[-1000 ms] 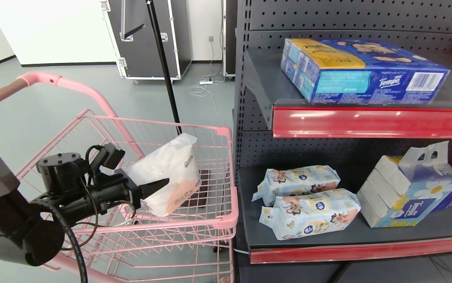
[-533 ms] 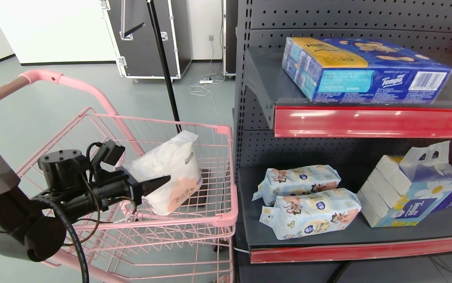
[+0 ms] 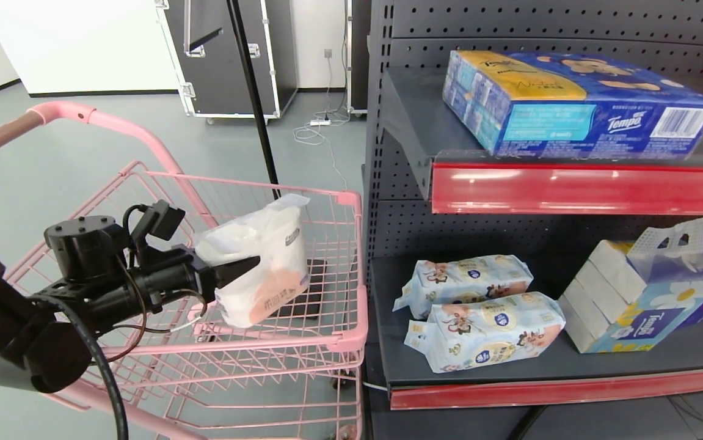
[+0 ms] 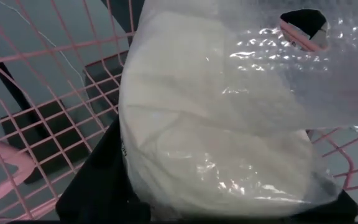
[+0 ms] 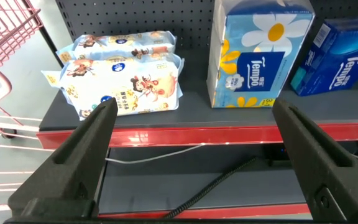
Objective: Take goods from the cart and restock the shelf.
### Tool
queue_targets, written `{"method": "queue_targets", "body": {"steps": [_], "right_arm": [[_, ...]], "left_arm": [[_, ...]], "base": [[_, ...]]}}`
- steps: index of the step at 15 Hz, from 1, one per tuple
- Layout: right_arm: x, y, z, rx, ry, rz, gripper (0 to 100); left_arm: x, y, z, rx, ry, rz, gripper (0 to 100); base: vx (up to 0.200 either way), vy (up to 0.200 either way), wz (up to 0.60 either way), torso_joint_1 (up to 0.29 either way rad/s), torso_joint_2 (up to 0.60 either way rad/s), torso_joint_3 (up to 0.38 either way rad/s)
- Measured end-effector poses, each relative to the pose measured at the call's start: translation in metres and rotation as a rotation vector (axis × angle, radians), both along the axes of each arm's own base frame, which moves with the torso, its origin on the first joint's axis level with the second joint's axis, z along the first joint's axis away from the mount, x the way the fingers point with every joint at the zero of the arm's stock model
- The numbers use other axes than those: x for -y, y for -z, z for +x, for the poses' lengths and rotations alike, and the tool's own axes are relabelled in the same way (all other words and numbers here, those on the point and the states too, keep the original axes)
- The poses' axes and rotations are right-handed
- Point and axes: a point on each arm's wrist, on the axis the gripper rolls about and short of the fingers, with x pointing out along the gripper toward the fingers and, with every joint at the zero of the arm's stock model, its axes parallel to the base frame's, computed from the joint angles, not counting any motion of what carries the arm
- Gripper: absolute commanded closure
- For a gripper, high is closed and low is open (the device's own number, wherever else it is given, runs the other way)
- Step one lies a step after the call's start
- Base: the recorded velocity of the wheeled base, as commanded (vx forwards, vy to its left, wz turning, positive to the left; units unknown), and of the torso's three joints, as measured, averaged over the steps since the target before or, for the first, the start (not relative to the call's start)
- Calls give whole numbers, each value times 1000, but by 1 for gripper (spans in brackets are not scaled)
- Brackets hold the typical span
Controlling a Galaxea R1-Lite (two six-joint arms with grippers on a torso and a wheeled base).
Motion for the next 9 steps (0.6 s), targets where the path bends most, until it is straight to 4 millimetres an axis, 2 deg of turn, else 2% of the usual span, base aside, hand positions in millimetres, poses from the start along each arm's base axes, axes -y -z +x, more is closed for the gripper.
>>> {"method": "queue_targets", "body": {"steps": [9], "right_arm": [[0, 0, 0, 0, 0, 0, 0]], "left_arm": [[-19, -40, -23, 27, -60, -11, 100]], "base": [[0, 0, 0, 0, 0, 0]]}}
